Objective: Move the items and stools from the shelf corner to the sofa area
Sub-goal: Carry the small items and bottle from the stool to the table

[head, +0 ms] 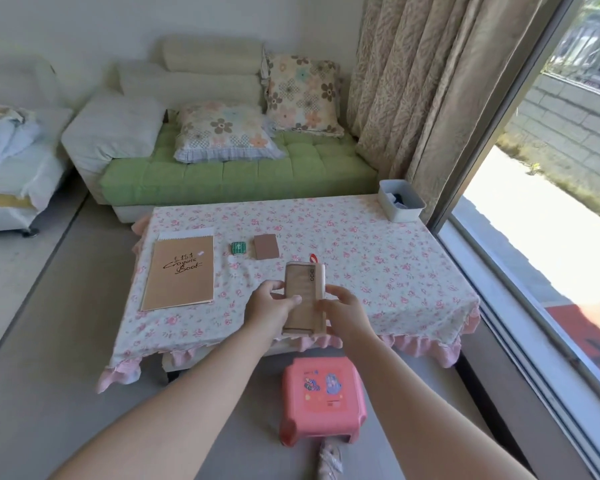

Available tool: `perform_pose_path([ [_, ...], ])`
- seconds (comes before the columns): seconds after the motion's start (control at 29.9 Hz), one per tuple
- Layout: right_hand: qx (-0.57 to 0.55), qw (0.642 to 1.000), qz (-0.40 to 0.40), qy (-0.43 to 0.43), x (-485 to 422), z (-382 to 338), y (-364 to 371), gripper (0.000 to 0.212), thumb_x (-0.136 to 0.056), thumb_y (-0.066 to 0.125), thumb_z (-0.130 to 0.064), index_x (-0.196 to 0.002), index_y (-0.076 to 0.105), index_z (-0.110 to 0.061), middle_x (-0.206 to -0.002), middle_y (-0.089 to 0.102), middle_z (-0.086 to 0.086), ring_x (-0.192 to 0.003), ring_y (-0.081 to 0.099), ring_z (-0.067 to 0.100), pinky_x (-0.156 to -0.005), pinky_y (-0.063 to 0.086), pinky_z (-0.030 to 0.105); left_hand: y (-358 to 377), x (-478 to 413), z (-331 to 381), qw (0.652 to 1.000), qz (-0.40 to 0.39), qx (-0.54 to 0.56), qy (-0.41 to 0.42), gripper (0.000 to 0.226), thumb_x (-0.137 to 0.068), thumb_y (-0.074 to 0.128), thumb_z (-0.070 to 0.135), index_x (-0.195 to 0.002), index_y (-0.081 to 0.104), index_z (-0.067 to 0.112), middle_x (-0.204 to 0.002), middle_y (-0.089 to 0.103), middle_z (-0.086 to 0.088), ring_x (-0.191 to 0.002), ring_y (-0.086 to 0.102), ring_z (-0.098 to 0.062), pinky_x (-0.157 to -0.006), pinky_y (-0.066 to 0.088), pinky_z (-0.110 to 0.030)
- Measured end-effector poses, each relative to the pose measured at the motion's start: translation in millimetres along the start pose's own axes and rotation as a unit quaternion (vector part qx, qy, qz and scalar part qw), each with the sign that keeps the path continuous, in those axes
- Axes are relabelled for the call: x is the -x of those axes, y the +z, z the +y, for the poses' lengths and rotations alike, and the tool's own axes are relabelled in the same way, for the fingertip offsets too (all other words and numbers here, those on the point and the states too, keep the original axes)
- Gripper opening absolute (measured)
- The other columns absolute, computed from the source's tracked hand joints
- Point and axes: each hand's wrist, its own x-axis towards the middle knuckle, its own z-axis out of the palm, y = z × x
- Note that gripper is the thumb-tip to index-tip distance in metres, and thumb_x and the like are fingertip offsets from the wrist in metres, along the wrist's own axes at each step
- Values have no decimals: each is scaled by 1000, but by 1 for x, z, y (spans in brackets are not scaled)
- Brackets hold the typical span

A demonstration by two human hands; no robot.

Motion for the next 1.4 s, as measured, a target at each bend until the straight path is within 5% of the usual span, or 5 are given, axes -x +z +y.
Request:
perform_pose_path([
  [0.64, 61, 995, -82, 11, -240, -98, -51, 42, -86, 54, -7, -126, 55, -19, -92, 63, 4, -90, 64, 23, -88, 55, 46, 98, -209, 86, 996, 61, -36, -61, 40, -84, 68, 20, -120, 54, 12, -108, 61, -4, -96, 59, -22, -78, 47, -28],
  [0.94, 69, 993, -86, 43, -313, -105, -38, 48, -85, 55, -5, -131, 53, -17, -86, 61, 2, -93, 63, 25, -86, 54, 42, 106, -284, 80, 996, 36, -36, -77, 42, -85, 67, 19, -124, 53, 13, -104, 60, -2, -93, 59, -20, -60, 41, -18],
  [1.1, 77, 992, -67, 73, -363, -110, -21, 45, -86, 54, -6, -130, 52, -17, -84, 60, -1, -85, 63, 21, -73, 52, 33, 105, -340, 74, 994, 7, -40, -99, 42, -85, 67, 18, -123, 52, 12, -101, 61, -1, -91, 60, -19, -65, 46, -21],
  [1.24, 96, 989, -61, 96, -402, -109, -4, 48, -86, 53, -6, -132, 53, -18, -87, 63, 1, -85, 65, 20, -76, 56, 37, 103, -385, 65, 991, -11, -37, -125, 39, -84, 68, 19, -121, 54, 14, -103, 62, -2, -89, 62, -19, -61, 46, -20],
  [1.4, 115, 984, -51, 130, -468, -98, 29, 45, -88, 54, -5, -131, 52, -16, -86, 63, 1, -73, 61, 14, -57, 45, 22, 100, -457, 36, 984, -16, -18, -174, 41, -83, 70, 17, -120, 54, 14, -106, 62, -2, -90, 60, -18, -57, 42, -15],
])
